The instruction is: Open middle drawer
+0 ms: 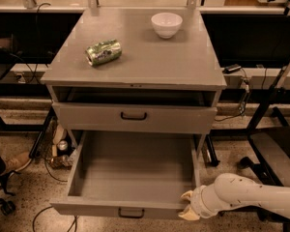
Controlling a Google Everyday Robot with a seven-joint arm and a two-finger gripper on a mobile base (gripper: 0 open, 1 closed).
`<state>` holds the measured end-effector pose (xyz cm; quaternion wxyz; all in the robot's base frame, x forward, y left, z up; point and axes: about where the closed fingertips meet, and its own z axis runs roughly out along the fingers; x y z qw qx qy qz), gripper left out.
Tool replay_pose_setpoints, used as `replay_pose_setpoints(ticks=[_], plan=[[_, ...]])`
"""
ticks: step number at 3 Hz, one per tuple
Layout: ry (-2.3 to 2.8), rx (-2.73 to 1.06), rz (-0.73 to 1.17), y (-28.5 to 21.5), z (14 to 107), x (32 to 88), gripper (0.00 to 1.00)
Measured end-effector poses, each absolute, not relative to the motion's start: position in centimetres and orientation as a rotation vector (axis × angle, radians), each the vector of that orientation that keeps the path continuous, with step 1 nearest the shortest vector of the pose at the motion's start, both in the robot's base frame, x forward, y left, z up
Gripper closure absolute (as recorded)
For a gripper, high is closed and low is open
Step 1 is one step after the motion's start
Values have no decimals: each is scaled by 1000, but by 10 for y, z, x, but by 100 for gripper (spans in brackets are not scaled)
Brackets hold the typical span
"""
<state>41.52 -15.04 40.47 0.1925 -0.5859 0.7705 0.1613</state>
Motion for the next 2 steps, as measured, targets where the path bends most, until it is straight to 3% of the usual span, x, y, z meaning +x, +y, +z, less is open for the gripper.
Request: replay_pose_setpoints(ticks=[2], plan=[[2162,-1648,460,-149,403,414,57]])
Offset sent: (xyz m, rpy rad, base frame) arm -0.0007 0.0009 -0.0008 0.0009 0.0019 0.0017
